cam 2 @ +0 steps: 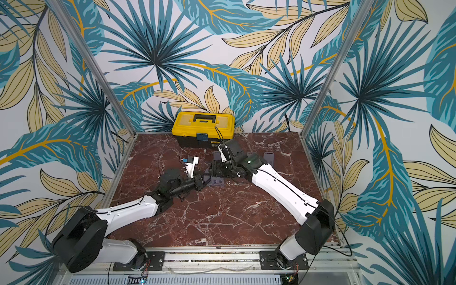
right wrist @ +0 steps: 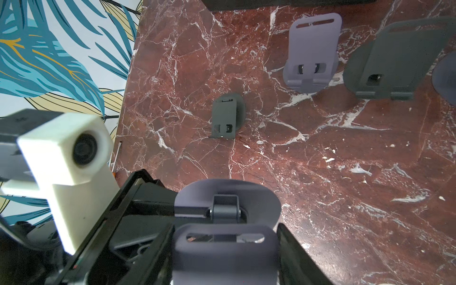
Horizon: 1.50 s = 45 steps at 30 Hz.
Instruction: Open the phone stand
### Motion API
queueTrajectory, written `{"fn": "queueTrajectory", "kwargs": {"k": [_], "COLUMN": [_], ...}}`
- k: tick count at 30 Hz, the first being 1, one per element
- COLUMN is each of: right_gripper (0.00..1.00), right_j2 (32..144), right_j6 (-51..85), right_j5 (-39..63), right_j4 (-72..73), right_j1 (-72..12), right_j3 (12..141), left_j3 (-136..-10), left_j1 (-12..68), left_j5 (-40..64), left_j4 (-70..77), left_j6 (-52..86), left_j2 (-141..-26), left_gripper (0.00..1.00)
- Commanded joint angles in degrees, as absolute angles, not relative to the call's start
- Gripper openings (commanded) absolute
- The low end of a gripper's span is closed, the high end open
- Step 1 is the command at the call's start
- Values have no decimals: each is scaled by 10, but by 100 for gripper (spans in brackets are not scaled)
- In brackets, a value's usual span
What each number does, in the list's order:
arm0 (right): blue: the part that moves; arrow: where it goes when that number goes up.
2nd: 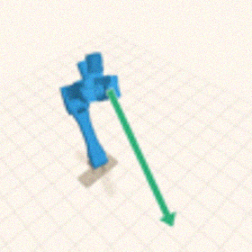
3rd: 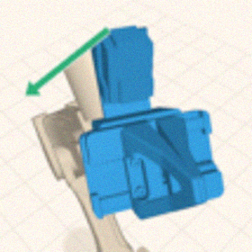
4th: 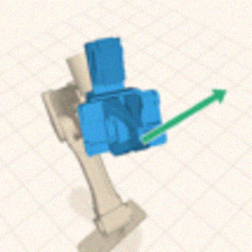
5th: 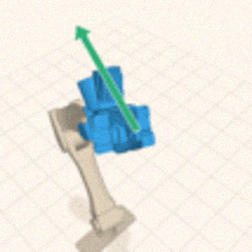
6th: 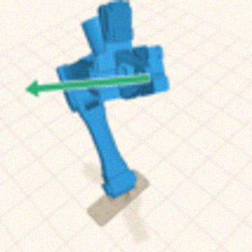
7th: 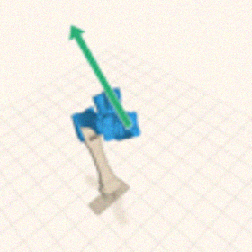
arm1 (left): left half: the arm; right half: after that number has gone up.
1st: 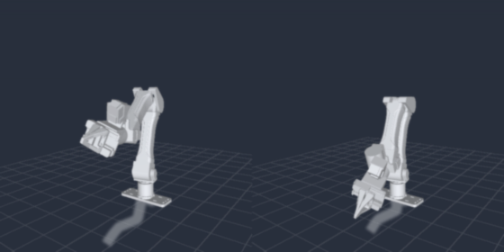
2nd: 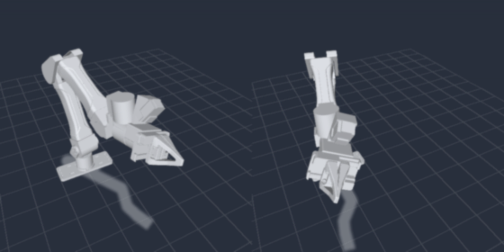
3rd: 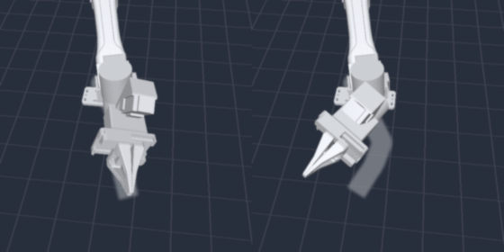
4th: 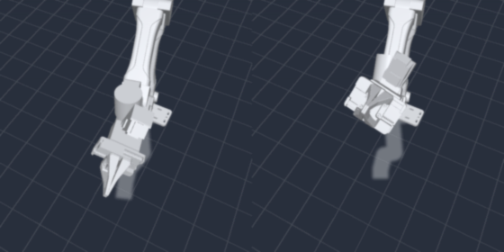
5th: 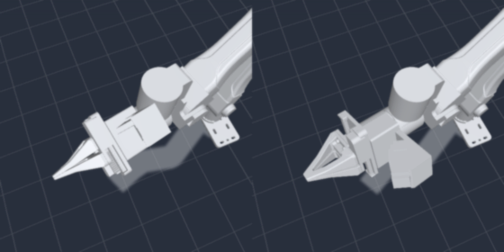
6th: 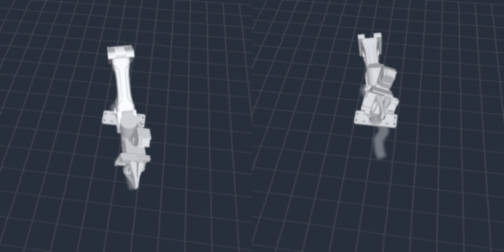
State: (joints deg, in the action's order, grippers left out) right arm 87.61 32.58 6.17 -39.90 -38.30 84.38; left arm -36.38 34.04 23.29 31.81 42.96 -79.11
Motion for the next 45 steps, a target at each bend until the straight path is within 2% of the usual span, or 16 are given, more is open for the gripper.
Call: {"fn": "queueTrajectory", "kwargs": {"k": [1, 45], "right_gripper": [36, 35], "right_j2": [816, 796], "right_j6": [321, 336], "right_j5": [24, -6], "right_j4": [-429, -417], "right_j1": [-374, -409], "right_j3": [844, 810], "left_j3": [-341, -346], "left_j1": [298, 260], "left_j5": [145, 148], "left_j4": [223, 221], "left_j6": [453, 549], "left_j2": [-817, -844], "left_gripper": [0, 0]}}
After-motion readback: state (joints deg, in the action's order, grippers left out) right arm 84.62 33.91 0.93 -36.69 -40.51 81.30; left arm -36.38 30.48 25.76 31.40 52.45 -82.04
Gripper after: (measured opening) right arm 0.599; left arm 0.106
